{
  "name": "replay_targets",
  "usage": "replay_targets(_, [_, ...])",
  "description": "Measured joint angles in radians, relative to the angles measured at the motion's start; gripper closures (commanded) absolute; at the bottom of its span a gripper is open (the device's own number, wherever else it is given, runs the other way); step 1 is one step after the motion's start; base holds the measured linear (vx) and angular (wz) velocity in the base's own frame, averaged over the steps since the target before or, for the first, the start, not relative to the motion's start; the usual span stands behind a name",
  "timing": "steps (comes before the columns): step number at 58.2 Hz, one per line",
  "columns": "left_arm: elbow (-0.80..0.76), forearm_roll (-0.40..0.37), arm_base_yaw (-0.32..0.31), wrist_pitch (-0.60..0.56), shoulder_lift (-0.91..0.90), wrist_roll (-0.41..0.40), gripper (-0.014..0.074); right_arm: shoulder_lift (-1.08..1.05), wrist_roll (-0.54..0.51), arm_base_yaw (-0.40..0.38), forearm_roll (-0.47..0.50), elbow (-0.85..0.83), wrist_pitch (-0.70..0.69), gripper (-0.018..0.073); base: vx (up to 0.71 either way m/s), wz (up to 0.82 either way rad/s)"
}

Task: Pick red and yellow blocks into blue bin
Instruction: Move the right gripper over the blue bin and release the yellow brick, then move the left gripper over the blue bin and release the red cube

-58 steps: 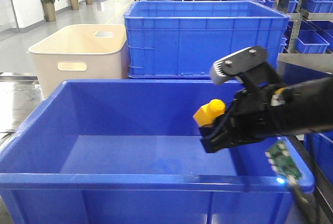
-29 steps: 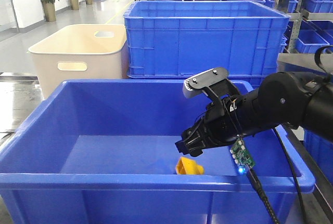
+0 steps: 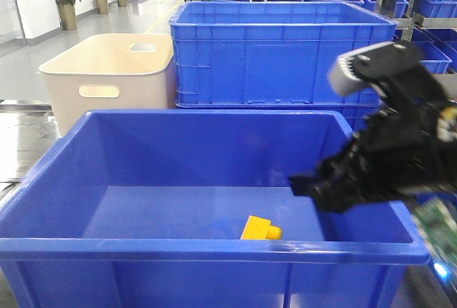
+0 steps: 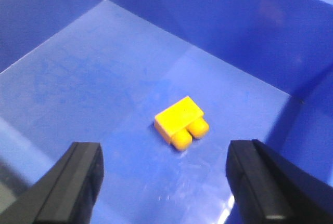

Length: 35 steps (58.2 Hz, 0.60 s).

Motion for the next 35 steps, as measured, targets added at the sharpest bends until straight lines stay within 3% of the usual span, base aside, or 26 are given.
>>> replay_targets(21, [0.000,0.000,0.000,0.000,0.000,0.000,0.0359,-0.445,0.015,0.000,0.003,0.467,-0.079,0.0029,0.00,0.00])
replay_targets(35, [0.000,0.000,0.000,0.000,0.000,0.000,0.0359,-0.637,0.018,0.000,0.003,0.683,-0.082,0.0029,0.00,0.00])
